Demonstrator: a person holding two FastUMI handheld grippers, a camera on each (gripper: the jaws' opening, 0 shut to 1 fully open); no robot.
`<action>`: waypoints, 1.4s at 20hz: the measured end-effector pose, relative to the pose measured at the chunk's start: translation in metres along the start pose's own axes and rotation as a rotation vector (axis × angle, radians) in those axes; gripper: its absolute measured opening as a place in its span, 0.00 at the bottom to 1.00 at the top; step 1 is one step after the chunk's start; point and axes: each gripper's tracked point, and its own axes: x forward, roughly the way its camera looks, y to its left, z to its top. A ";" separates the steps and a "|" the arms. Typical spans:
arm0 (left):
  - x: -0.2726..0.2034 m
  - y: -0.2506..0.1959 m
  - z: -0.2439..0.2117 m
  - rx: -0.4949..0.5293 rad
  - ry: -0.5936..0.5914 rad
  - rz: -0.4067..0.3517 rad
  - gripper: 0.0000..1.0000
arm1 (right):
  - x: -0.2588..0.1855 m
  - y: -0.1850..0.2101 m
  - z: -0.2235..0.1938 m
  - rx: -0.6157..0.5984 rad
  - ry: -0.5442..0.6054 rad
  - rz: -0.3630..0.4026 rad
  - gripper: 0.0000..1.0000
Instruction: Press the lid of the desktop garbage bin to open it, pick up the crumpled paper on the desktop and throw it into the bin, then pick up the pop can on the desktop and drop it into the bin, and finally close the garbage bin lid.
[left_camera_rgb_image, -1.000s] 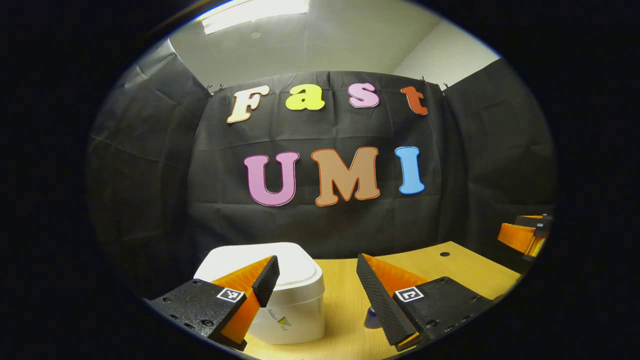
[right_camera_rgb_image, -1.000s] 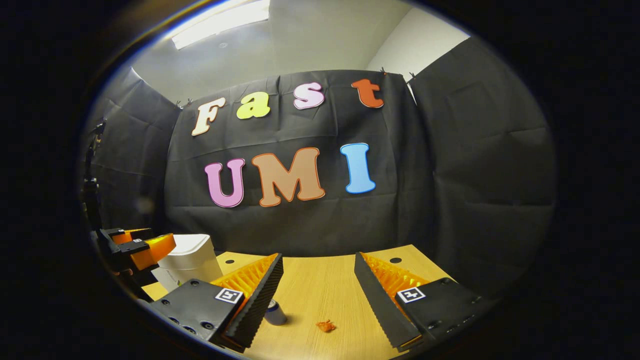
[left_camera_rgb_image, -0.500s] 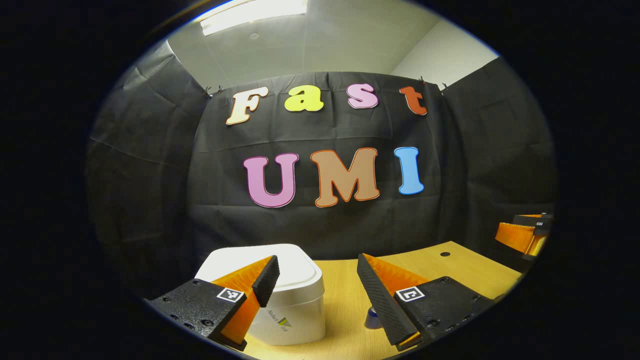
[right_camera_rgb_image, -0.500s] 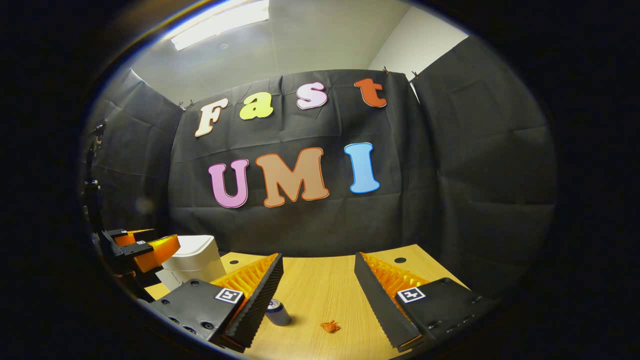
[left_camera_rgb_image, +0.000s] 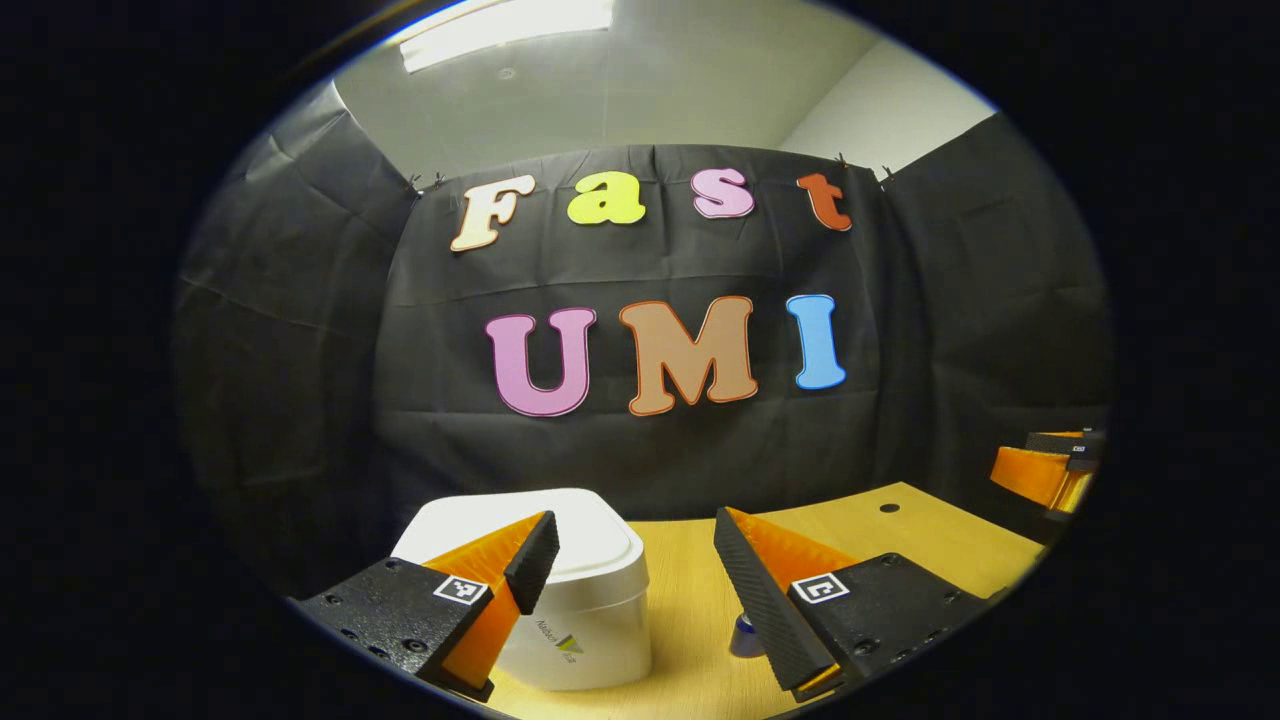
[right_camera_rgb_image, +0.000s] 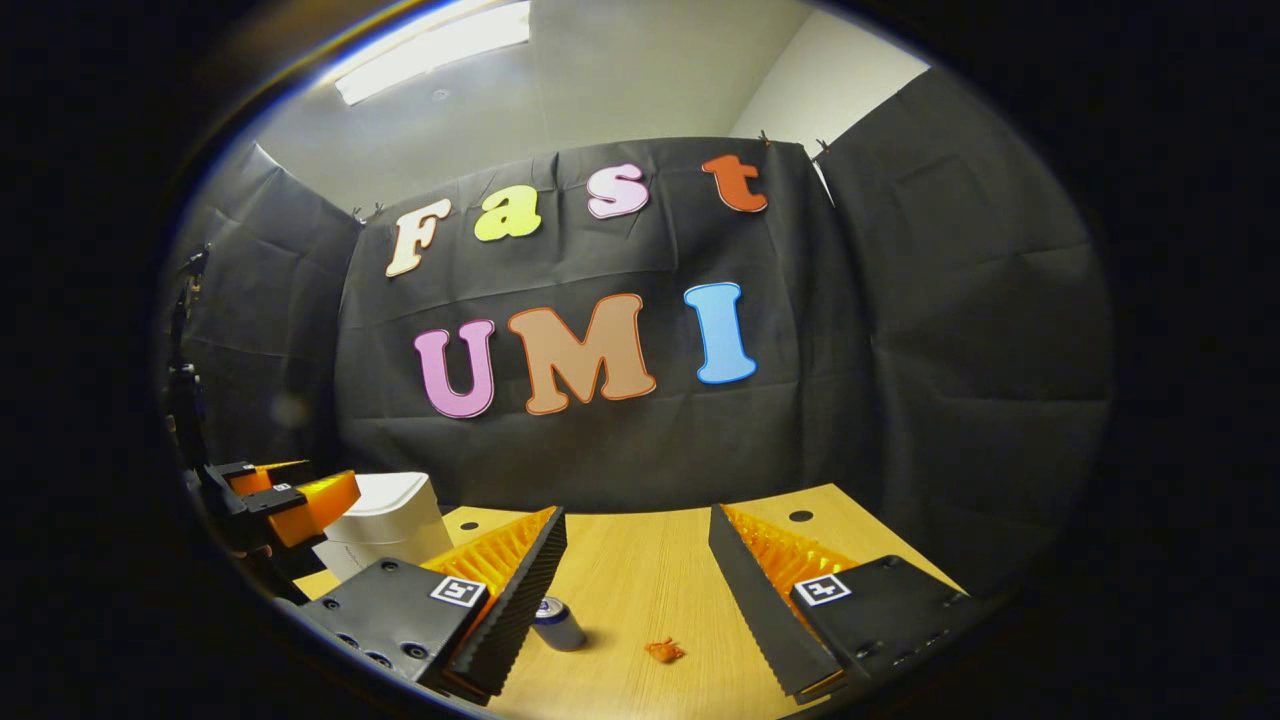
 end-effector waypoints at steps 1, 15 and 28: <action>0.001 0.002 0.000 0.007 0.000 0.005 0.94 | 0.000 0.001 0.000 0.003 0.000 0.001 0.95; 0.014 0.038 0.009 0.083 -0.032 0.099 0.41 | 0.005 0.006 0.005 0.002 -0.010 0.008 0.95; 0.034 0.086 -0.032 0.002 0.048 0.224 0.00 | 0.016 0.014 -0.003 0.002 0.017 0.004 0.95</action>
